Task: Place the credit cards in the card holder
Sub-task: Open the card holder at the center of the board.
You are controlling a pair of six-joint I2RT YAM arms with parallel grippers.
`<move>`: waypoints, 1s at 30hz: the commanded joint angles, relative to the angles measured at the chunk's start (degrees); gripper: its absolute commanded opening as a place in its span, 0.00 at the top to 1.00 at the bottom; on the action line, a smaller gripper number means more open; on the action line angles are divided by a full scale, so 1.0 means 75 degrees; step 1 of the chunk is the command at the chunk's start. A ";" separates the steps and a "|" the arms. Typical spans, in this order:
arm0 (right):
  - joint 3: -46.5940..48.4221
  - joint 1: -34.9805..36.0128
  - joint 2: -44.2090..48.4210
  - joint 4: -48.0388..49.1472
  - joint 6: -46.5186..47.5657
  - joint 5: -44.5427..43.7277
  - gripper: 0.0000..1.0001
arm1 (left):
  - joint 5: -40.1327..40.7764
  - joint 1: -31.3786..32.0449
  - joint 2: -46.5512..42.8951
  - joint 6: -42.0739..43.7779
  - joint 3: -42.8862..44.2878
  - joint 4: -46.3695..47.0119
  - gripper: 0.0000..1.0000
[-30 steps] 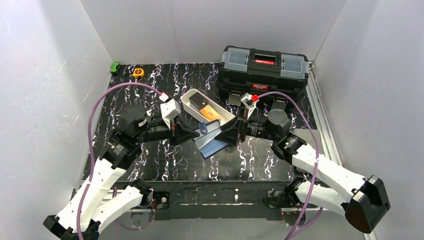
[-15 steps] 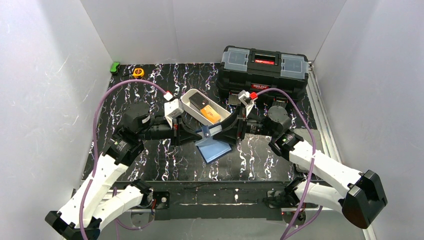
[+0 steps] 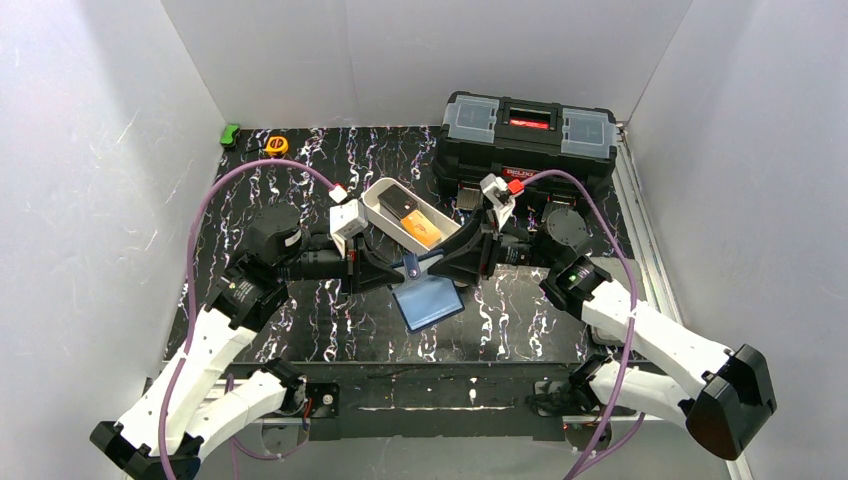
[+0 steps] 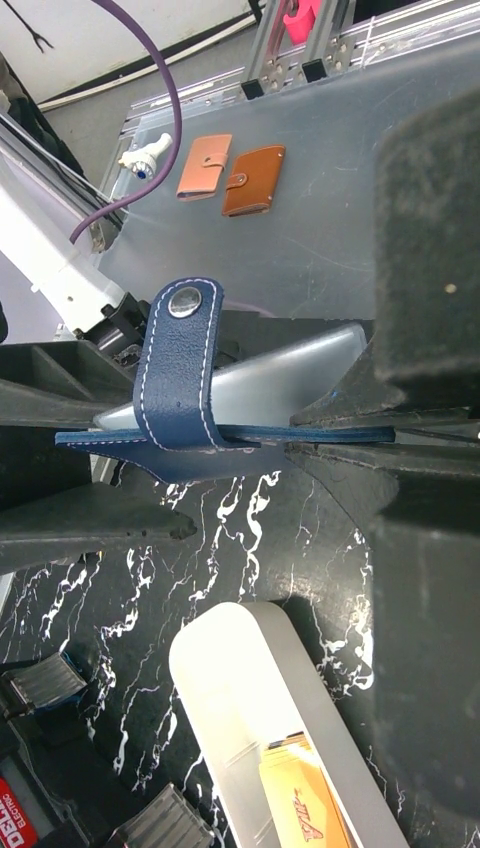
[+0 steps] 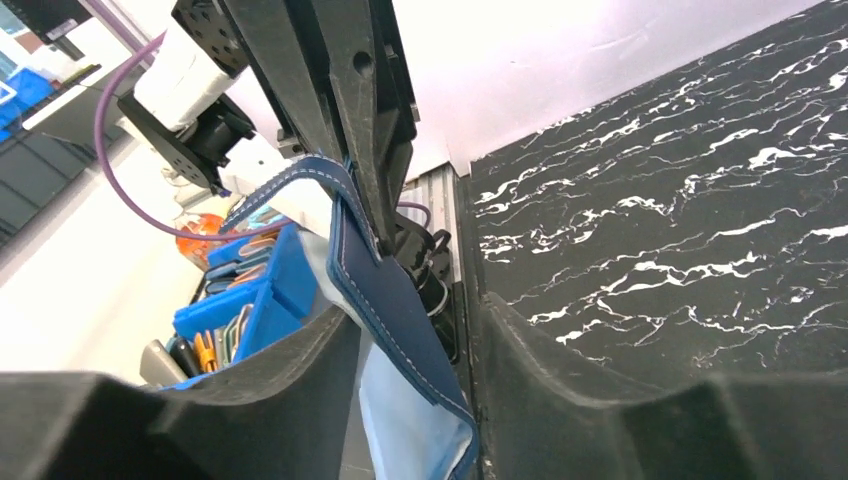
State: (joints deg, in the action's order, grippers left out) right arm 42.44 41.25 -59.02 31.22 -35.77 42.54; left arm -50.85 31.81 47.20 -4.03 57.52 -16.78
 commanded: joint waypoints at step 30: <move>0.0924 0.0468 -0.0179 -0.0715 0.0045 0.0339 0.99 | 0.0597 -0.0023 0.0093 0.0991 0.0128 -0.0117 0.05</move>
State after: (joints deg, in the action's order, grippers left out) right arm 45.65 43.86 -60.47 26.00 -36.97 44.99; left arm -50.83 31.62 47.53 0.49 57.91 -19.25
